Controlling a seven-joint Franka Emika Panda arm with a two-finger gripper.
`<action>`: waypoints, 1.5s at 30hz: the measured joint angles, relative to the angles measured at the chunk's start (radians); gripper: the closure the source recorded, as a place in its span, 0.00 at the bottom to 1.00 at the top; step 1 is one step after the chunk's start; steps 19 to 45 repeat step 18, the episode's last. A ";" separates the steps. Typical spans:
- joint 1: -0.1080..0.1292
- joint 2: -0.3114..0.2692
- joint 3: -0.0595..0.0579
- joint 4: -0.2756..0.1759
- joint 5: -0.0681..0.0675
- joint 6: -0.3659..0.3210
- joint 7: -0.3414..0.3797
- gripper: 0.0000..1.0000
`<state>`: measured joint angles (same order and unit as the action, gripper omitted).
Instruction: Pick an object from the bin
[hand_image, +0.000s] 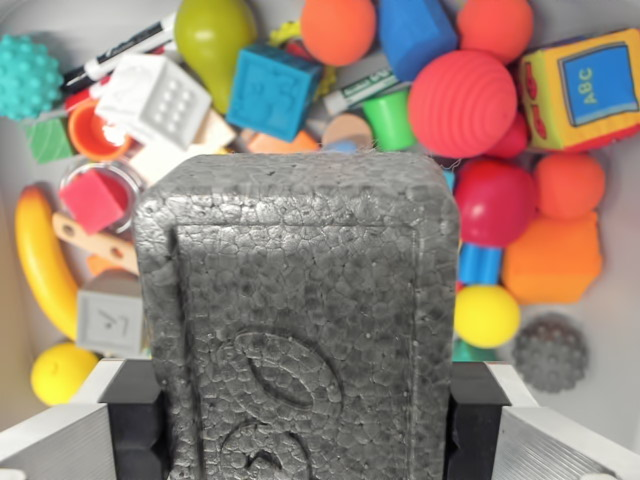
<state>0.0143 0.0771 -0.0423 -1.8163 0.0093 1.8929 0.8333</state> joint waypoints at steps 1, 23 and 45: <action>0.000 0.000 0.000 0.003 0.000 -0.003 0.000 1.00; 0.000 -0.001 0.000 0.009 0.000 -0.010 0.000 1.00; 0.000 -0.001 0.000 0.009 0.000 -0.010 0.000 1.00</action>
